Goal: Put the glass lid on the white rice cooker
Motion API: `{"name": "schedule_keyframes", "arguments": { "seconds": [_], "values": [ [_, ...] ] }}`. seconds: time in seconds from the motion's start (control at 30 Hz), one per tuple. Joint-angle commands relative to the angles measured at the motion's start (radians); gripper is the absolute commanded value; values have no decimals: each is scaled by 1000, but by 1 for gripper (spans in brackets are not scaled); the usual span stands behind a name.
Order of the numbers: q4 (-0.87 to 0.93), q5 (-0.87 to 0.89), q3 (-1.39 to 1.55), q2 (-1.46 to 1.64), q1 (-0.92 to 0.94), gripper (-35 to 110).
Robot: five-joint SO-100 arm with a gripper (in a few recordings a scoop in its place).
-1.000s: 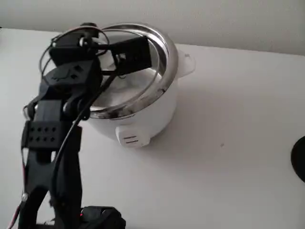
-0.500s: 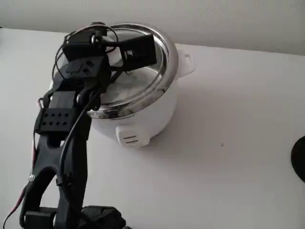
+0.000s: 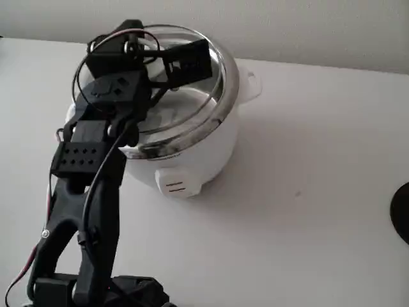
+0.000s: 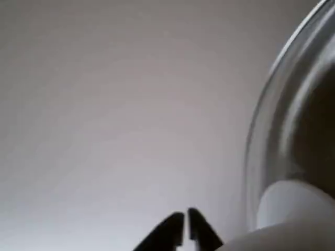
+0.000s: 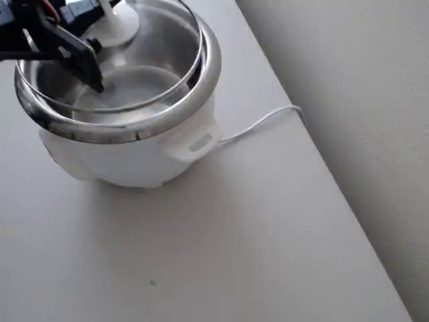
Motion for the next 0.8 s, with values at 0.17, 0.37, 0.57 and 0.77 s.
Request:
{"name": "schedule_keyframes", "arguments": {
  "seconds": [0.17, 0.37, 0.57, 0.77],
  "values": [
    [-115, 14, 12, 31, 25, 0],
    [-193, 3, 129, 14, 18, 0],
    [-224, -23, 204, -14, 35, 0],
    [-219, -41, 305, 29, 41, 11]
  ]
}}
